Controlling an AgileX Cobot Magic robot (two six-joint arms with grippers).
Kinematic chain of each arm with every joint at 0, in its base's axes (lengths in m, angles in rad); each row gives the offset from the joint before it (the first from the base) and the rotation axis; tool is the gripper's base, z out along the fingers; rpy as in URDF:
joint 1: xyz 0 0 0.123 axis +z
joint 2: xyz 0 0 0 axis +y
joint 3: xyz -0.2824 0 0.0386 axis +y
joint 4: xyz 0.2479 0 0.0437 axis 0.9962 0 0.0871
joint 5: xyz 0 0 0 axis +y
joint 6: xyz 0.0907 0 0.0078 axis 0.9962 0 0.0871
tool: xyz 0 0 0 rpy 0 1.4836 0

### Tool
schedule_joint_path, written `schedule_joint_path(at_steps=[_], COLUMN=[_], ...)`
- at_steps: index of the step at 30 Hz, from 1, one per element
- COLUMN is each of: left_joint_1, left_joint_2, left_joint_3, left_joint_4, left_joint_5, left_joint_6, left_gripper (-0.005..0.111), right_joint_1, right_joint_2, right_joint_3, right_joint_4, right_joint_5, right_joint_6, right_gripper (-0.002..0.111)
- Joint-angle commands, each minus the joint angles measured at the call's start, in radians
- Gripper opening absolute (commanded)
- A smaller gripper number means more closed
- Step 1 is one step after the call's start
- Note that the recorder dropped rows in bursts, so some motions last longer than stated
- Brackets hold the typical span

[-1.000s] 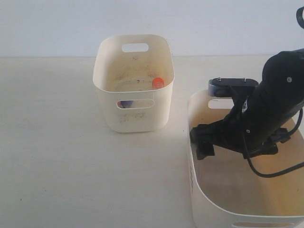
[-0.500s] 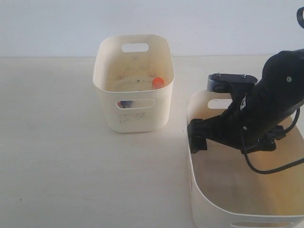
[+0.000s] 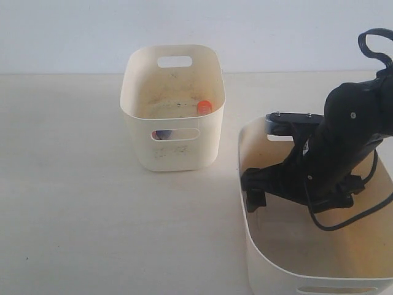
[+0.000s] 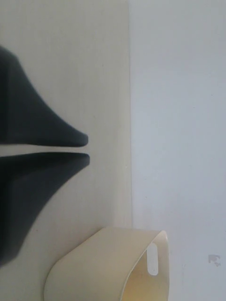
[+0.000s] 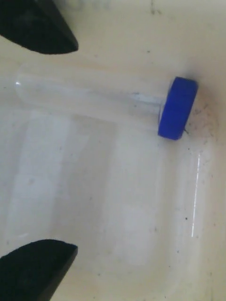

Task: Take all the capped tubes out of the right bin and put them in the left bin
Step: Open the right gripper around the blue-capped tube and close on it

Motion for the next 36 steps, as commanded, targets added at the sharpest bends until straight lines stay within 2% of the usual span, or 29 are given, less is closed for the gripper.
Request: schedule_joint_path(at_steps=[1, 36], left_joint_1=[-0.007, -0.007], left_joint_2=[0.004, 0.004], left_joint_3=[-0.002, -0.002], left_joint_4=[-0.003, -0.003], left_joint_5=[-0.007, -0.007], left_joint_6=[-0.004, -0.004], left_gripper=[0.004, 0.004], right_joint_1=[0.000, 0.000], right_joint_2=[-0.001, -0.001], right_joint_3=[0.001, 0.001], right_joint_4=[0.014, 0.014], right_joint_5=[-0.027, -0.025], right_joint_6=[-0.005, -0.028], right_gripper=[0.105, 0.105])
